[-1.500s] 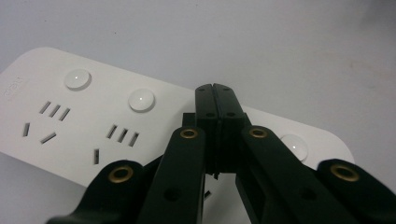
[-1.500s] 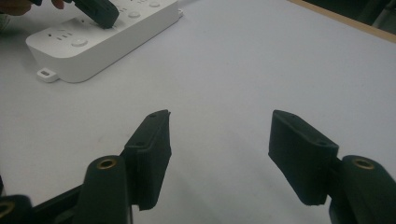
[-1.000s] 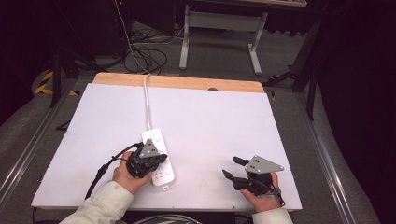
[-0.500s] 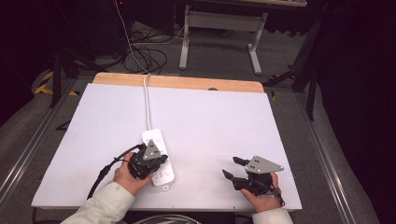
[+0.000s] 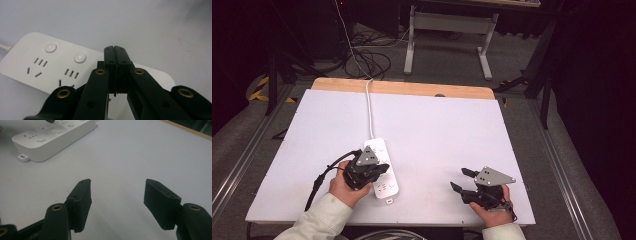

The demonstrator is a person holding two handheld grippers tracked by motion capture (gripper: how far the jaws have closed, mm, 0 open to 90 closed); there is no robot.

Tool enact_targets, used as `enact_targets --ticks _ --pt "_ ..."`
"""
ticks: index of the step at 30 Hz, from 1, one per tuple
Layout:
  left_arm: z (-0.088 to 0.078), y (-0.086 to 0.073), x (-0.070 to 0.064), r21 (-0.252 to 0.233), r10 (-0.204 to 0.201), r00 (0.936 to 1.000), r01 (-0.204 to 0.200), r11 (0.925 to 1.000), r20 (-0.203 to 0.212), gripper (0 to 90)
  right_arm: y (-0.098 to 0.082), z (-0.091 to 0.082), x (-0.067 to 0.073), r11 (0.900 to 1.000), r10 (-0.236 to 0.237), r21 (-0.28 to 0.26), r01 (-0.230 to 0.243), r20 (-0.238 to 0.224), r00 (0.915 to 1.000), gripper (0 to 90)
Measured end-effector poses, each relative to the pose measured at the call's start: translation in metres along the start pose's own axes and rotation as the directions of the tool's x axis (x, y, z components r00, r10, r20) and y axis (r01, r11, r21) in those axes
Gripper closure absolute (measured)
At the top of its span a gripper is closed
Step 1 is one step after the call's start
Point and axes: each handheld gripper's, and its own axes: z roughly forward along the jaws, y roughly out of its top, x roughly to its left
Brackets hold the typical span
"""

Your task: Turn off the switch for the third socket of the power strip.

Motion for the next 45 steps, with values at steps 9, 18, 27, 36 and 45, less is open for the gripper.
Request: enact_targets --ticks 9,18,27,36,45 --pt "-0.015 0.006 0.0 -0.02 0.023 0.9997 -0.022 0.9995 0.012 81.8 0.0 0.0 0.0 1.0 0.001 -0.001 -0.001 0.003 1.0 39.4" --pt "-0.029 0.013 0.001 -0.054 0.034 0.9993 -0.033 0.998 0.012 63.4 -0.001 0.0 -0.001 1.0 -0.001 -0.003 0.001 -0.001 1.0 39.4" --pt "-0.04 0.017 0.004 -0.107 0.006 0.9993 -0.002 0.9943 0.036 41.9 -0.001 0.0 -0.002 1.0 0.0 -0.003 0.0 0.002 1.0 39.4" --pt "-0.047 0.019 0.006 -0.139 0.017 0.999 -0.011 0.9903 0.041 34.7 -0.001 -0.002 -0.001 1.0 0.003 -0.004 -0.003 0.006 1.0 39.4" --pt "-0.048 0.02 0.003 -0.148 0.042 0.9989 -0.045 0.9879 -0.02 26.1 -0.001 -0.001 -0.002 1.0 0.002 -0.004 -0.002 0.006 1.0 39.4"
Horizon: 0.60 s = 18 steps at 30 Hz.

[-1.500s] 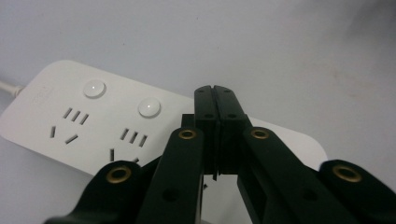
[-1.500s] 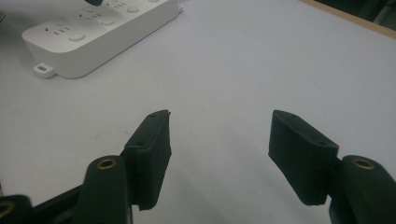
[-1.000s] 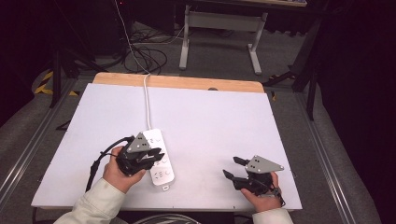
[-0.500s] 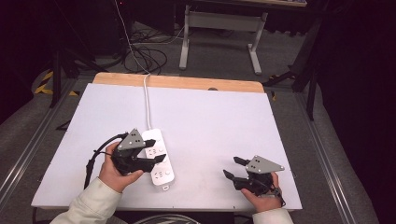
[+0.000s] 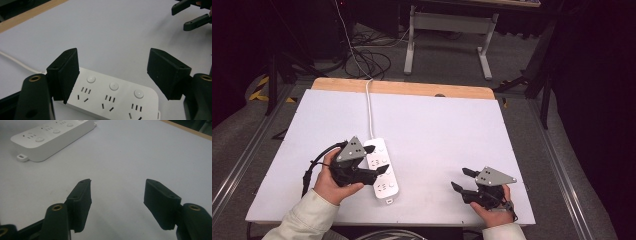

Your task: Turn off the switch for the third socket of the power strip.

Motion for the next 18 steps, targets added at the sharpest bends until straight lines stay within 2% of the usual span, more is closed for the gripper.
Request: enact_targets --ticks 3,5,11,18 --pt "-0.007 0.001 0.002 -0.033 -0.03 0.9995 0.031 0.999 0.012 25.5 0.0 0.0 0.0 1.0 -0.001 0.001 0.001 0.0 1.0 39.4" --pt "-0.014 0.001 0.005 -0.053 -0.047 0.9983 0.048 0.9974 0.034 24.4 0.0 -0.001 0.0 1.0 -0.001 0.001 0.001 0.001 1.0 39.4" --pt "-0.029 -0.001 0.014 -0.083 -0.054 0.9972 0.059 0.9948 0.051 23.3 0.0 -0.001 0.0 1.0 -0.002 0.002 0.002 0.001 1.0 39.4" --pt "-0.042 -0.009 0.023 -0.088 -0.031 0.9995 0.03 0.9957 -0.008 20.8 0.0 -0.001 0.0 1.0 0.0 0.0 0.0 -0.001 1.0 39.4"
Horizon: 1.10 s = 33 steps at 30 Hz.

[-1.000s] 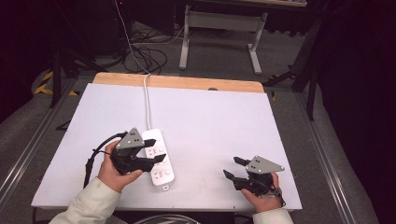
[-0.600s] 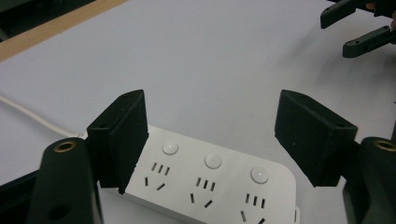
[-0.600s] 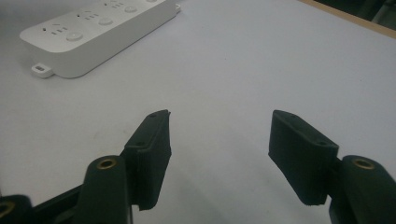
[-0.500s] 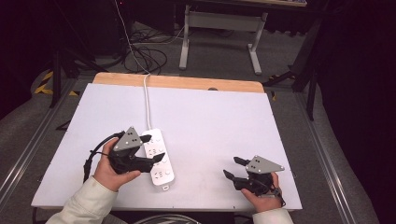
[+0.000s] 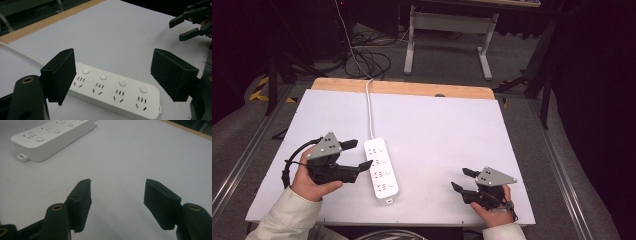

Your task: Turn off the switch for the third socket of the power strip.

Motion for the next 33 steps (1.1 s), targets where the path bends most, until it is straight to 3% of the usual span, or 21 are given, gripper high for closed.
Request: enact_targets --ticks 11,17,22,25,29,33 --pt "-0.018 -0.022 0.014 -0.009 -0.027 0.9994 0.027 0.9996 -0.023 17.1 0.0 -0.001 -0.001 1.0 0.0 -0.005 0.0 -0.001 1.0 39.4" --pt "-0.023 -0.04 0.021 -0.028 -0.07 0.9975 0.07 0.9971 0.015 12.7 0.0 -0.001 -0.001 1.0 -0.001 -0.006 0.001 -0.001 1.0 39.4" --pt "-0.027 -0.055 0.025 -0.036 -0.073 0.9973 0.073 0.9967 -0.008 12.1 0.0 -0.001 -0.001 1.0 -0.001 -0.006 0.001 -0.002 1.0 39.4" --pt "-0.029 -0.066 0.028 -0.046 -0.078 0.996 0.076 0.996 -0.043 12.1 0.0 -0.001 -0.001 1.0 0.0 -0.006 0.0 0.0 1.0 39.4" --pt "-0.032 -0.079 0.031 -0.065 -0.12 0.992 0.118 0.9909 -0.037 12.1 0.0 -0.001 0.0 1.0 -0.001 -0.005 0.001 -0.002 1.0 39.4" --pt "-0.033 -0.09 0.032 -0.049 -0.103 0.9935 0.1 0.9938 -0.05 12.1 -0.001 -0.001 -0.001 1.0 0.0 -0.004 0.0 0.002 1.0 39.4"
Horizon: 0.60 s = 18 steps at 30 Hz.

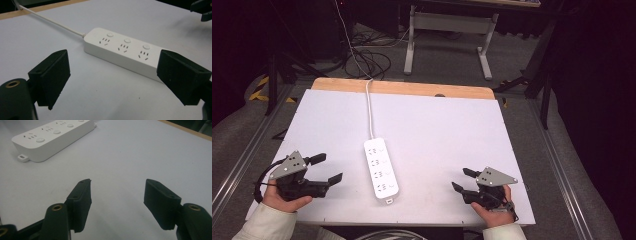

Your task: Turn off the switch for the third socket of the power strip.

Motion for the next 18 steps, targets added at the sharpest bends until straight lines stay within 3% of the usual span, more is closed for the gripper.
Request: enact_targets --ticks 6,10,13,16,18 --pt "-0.001 -0.015 -0.001 0.007 0.012 0.9999 -0.012 0.9999 0.007 13.0 0.0 0.001 0.0 1.0 0.002 0.001 -0.002 -0.004 1.0 39.2" --pt "-0.002 -0.025 0.0 -0.025 -0.045 0.998 0.046 0.9986 0.044 13.3 0.001 0.001 0.001 1.0 -0.004 0.003 0.004 -0.006 1.0 39.2" --pt "0.0 -0.031 0.001 -0.03 -0.086 0.9955 0.088 0.9957 0.039 14.1 0.0 0.001 0.001 1.0 0.0 0.003 0.0 -0.008 1.0 39.2" --pt "0.001 -0.031 0.001 -0.015 -0.055 0.9982 0.056 0.9983 0.022 14.1 0.0 0.001 0.001 1.0 0.0 0.003 0.0 -0.006 1.0 39.0" --pt "0.001 -0.031 0.001 -0.008 -0.053 0.9981 0.053 0.9986 0.032 13.9 0.001 0.001 0.001 1.0 -0.004 0.002 0.004 -0.006 1.0 38.9"
